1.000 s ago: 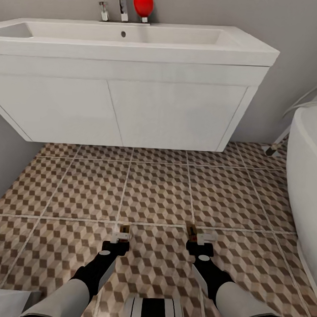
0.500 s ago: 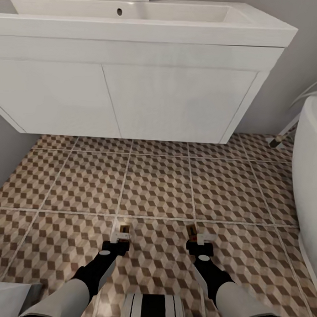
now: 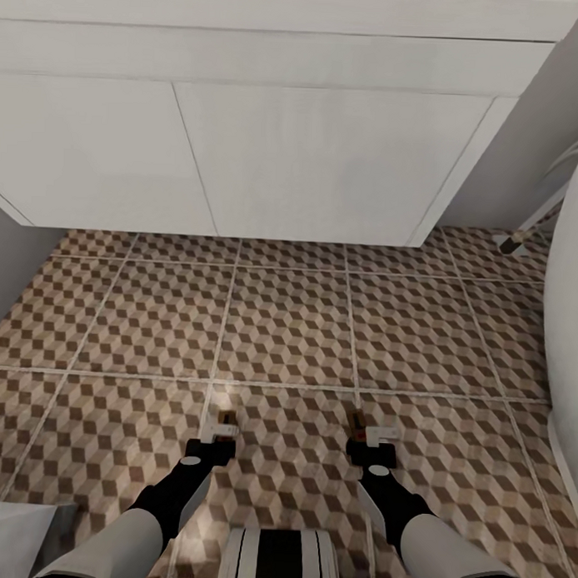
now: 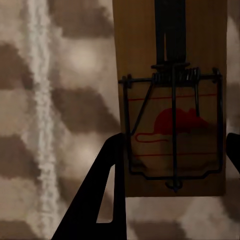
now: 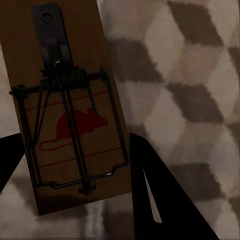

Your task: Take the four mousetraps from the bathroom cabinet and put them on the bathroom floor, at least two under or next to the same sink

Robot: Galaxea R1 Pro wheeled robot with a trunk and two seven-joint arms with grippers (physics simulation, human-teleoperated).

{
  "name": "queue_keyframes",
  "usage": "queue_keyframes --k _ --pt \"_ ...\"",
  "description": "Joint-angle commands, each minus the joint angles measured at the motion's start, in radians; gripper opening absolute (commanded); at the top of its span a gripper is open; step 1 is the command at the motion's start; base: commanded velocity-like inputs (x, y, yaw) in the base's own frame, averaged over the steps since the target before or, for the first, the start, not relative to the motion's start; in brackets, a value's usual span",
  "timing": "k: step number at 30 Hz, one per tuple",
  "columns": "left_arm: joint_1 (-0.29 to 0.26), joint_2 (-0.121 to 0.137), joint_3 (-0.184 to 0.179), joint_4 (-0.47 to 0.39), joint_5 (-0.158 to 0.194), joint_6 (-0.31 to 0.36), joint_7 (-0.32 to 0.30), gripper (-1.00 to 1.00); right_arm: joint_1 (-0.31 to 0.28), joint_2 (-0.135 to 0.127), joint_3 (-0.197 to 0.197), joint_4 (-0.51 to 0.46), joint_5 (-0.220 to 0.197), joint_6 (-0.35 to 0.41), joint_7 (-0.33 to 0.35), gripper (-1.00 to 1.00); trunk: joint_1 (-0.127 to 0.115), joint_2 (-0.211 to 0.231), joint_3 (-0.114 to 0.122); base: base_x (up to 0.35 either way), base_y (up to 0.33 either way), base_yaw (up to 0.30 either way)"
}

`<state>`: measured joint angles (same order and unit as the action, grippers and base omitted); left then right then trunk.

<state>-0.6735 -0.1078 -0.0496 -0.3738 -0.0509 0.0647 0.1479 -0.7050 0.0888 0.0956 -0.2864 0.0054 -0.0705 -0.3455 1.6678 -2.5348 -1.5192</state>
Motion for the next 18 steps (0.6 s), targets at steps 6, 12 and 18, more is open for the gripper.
queue_keyframes --k 6,12,18 --pt "0.000 0.000 -0.006 -0.002 -0.006 0.006 0.009 -1.00 -0.001 -0.001 0.007 0.001 -0.002 -0.002 -0.010 -1.00 0.002 -0.001 -0.020 0.000 0.000 0.000" --pt "0.000 -0.001 -0.006 -0.003 -0.006 0.006 0.010 -1.00 -0.001 -0.001 0.007 0.001 -0.002 -0.002 -0.010 -1.00 0.002 -0.001 -0.020 0.000 0.000 0.000" --pt "0.000 -0.001 -0.006 -0.004 -0.006 0.006 0.010 -1.00 -0.001 0.001 0.007 0.001 0.000 -0.002 -0.010 -1.00 0.002 -0.001 -0.020 0.000 0.000 0.000"
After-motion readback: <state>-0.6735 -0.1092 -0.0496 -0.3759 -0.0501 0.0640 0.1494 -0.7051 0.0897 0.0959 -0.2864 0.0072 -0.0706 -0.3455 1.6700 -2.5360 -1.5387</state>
